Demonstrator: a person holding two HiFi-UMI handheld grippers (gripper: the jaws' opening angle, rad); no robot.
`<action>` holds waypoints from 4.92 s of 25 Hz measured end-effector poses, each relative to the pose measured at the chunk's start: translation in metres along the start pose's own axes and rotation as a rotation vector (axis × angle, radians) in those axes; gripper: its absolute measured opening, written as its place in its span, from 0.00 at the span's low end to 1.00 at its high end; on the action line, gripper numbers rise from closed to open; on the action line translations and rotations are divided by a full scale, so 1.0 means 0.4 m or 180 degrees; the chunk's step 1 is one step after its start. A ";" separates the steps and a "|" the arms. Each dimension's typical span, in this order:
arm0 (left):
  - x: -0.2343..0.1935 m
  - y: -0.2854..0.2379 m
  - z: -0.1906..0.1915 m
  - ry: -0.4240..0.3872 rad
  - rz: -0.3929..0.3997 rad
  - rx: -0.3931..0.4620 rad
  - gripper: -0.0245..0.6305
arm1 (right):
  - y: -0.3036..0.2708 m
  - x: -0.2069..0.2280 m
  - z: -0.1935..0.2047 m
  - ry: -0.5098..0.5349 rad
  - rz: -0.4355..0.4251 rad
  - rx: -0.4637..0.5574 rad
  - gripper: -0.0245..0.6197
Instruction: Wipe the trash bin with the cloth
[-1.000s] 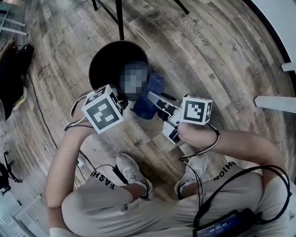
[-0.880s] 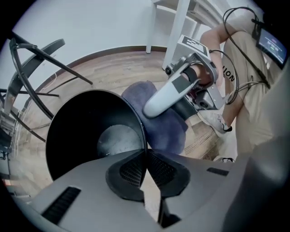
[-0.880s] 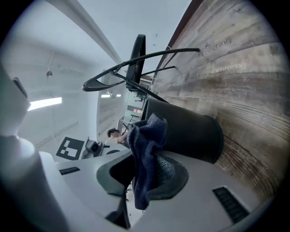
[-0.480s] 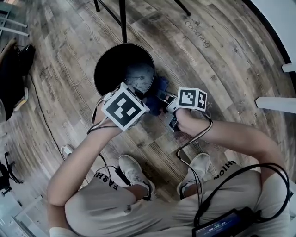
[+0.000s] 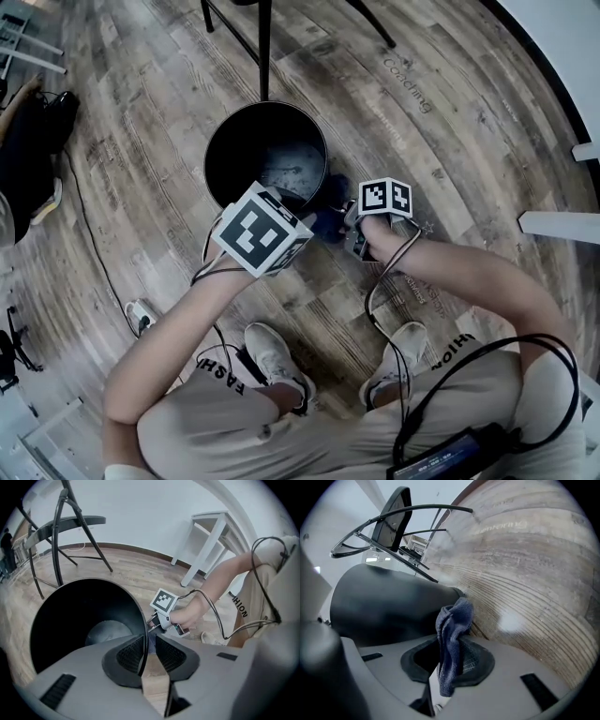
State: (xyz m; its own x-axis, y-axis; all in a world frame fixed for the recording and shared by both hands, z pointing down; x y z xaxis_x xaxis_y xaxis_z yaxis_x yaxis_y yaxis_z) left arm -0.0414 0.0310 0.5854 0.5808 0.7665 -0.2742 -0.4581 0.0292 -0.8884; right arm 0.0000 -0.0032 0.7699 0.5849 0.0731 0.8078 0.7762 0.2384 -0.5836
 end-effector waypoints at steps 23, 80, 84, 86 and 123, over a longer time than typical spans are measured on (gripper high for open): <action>-0.009 0.426 -0.236 -0.0149 -0.1036 0.2733 0.17 | 0.574 -0.748 -0.132 0.3708 -0.0624 0.2248 0.14; 0.547 1.802 -0.738 0.0371 -0.1419 0.2930 0.14 | 1.476 -2.039 -0.146 0.3872 -0.0120 0.2569 0.14; 0.651 1.947 -0.755 0.0285 -0.1380 0.2949 0.14 | 1.602 -2.169 -0.103 0.3872 -0.0108 0.2638 0.14; 0.702 2.010 -0.755 0.0237 -0.1366 0.2949 0.14 | 1.661 -2.229 -0.075 0.3893 -0.0105 0.2673 0.14; 0.935 2.360 -0.521 0.0017 -0.1372 0.3165 0.13 | 1.905 -2.536 0.261 0.4379 0.0166 0.3111 0.14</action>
State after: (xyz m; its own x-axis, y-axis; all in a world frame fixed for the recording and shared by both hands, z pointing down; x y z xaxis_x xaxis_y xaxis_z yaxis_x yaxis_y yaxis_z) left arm -0.1163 0.2117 -0.4324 0.8255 0.5643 -0.0140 -0.5536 0.8045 -0.2150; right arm -0.0264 0.2055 -0.4854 0.7690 -0.6125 -0.1830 0.6332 0.7692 0.0862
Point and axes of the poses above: the fingertips, and each gripper's own axes: y backward along the fingers, x to its right, z out of its underside, the point moved 1 cm from there along y, backward along the fingers, and after that the axes turned 1 degree about y, right-handed, at the moved point
